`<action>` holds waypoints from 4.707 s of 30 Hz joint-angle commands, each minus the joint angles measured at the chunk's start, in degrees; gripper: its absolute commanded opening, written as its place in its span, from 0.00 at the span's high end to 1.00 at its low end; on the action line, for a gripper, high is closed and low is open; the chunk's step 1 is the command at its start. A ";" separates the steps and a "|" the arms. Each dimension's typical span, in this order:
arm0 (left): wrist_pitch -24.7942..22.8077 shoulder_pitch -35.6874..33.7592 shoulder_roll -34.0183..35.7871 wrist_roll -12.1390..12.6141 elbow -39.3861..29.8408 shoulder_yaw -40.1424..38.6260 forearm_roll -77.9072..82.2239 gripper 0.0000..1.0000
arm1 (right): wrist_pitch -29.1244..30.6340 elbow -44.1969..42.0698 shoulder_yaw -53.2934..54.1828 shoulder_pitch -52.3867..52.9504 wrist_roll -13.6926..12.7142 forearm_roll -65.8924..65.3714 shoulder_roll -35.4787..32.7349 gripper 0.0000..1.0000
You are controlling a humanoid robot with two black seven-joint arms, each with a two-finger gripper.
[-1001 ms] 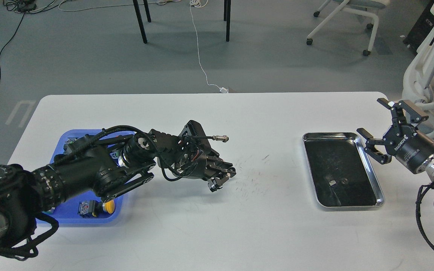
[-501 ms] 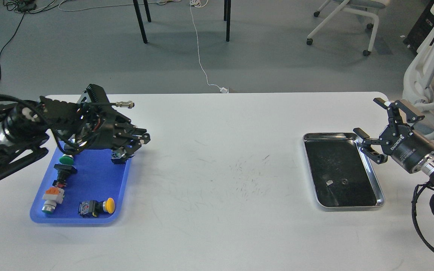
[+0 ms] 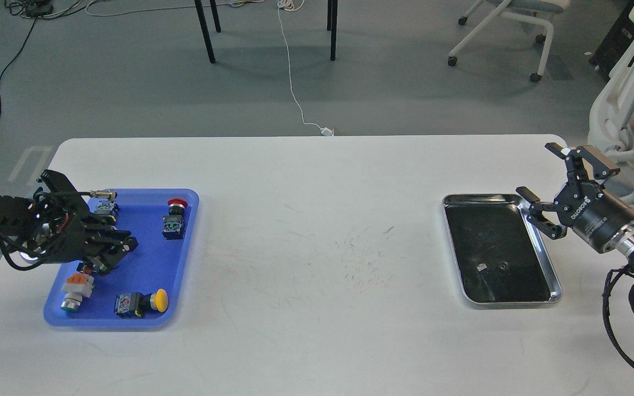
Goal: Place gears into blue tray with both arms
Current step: 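Carry the black part with the left gripper over the blue tray, then lower the part into the blue tray and open the left gripper, then lift the left gripper away and reach the right gripper to the metal tray, then grasp another small black part in the metal tray with the right gripper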
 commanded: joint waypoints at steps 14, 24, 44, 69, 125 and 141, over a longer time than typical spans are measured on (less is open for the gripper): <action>0.09 0.40 -2.35 0.00 3.26 0.78 -0.22 0.87 | 0.01 -0.11 0.10 0.26 -0.01 0.08 -0.29 0.03; 0.17 1.37 -1.99 0.00 3.27 0.69 -0.66 0.70 | 0.01 -0.11 0.18 0.08 -0.01 0.08 -0.46 0.03; -0.35 1.10 2.84 0.00 -6.31 -11.09 -58.69 0.03 | 0.01 0.07 0.97 -0.18 -0.01 0.08 -0.81 0.03; -11.69 26.33 -18.52 2.95 -2.27 -44.14 -104.46 0.02 | 0.01 6.39 -0.61 10.53 -0.01 -49.35 -13.02 0.02; -11.87 26.15 -18.96 3.30 -3.15 -43.87 -103.76 0.02 | 0.01 -1.77 -34.09 31.37 -0.01 -99.50 7.18 0.47; -11.87 26.06 -18.87 3.30 -3.15 -44.22 -103.76 0.02 | 0.01 -1.95 -34.71 31.54 -0.01 -99.41 7.45 0.73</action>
